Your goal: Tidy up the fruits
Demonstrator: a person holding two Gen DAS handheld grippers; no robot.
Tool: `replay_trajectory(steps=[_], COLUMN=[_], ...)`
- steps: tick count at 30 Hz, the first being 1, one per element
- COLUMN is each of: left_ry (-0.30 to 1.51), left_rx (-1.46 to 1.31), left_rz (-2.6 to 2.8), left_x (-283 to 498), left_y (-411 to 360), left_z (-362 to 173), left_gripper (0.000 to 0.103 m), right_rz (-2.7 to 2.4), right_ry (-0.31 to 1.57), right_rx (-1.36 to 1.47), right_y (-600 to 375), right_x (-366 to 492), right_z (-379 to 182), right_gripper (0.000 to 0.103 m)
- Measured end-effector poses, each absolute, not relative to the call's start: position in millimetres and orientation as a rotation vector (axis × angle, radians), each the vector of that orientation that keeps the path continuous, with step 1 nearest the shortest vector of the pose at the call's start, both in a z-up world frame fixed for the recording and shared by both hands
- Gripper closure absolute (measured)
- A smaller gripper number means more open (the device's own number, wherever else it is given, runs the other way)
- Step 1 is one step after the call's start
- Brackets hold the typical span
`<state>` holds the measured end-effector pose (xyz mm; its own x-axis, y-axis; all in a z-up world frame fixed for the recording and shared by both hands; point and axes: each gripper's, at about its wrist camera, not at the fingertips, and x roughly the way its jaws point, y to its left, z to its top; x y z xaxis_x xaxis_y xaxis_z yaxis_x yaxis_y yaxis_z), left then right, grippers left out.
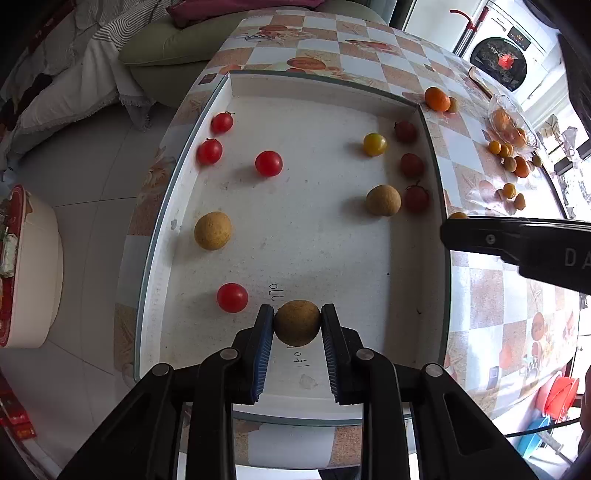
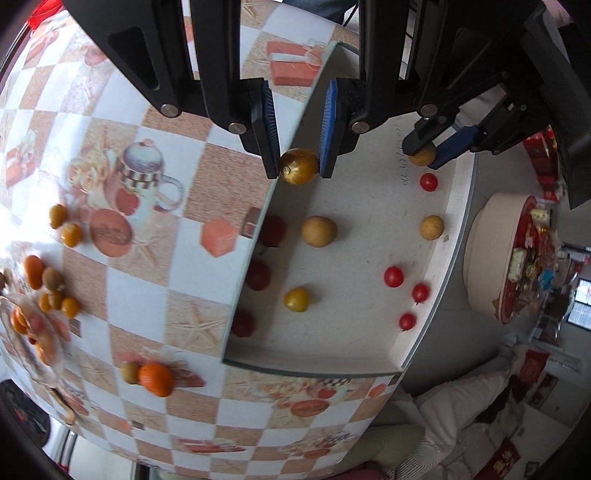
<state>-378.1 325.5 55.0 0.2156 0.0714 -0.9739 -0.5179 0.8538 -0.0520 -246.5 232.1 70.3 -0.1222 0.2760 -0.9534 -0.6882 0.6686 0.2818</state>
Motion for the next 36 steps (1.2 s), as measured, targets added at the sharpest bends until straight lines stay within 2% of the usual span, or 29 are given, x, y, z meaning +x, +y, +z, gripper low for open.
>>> replay_trajectory(steps=[24,25,26,27,28,32,34,36], left_ry=[1.369,1.371,1.376,1.370,1.345,1.326,1.331,1.336], left_rx=[-0.319,-0.312,-0.304,-0.303,-0.299,-0.299,-0.306,-0.306], left_rz=[0.422,0.424,0.431,0.437,0.446,0.442,0.444,0.456], left_x=[-378,-378,-378,-378,-380,-382,-383,-383], left_y=[315,314,313,312,312,310,310,312], left_z=[30,30,30,31,35,44,46,49], left_gripper=[0.075,0.070,0.058,0.023,0.011,0.011,0.011,0.011], right_rz=[0.856,0.862,0.870,0.882,0.880,0.879,0.878,0.877], right_ry=[1.514,1.511,1.513,1.516,1.513,1.491,1.473,1.452], right_rx=[-0.504,-0.513,-0.514,-0.511,-0.520,-0.506,-0.493,-0.477], right_y=[280,282,285,287,288,287,284,281], right_x=[-256,-257,-259,-260,-261,-261,-259,-257], right_z=[21,21,21,21,22,31,40,50], right_gripper=[0.078,0.073,0.069,0.061,0.055,0.049,0.034,0.023])
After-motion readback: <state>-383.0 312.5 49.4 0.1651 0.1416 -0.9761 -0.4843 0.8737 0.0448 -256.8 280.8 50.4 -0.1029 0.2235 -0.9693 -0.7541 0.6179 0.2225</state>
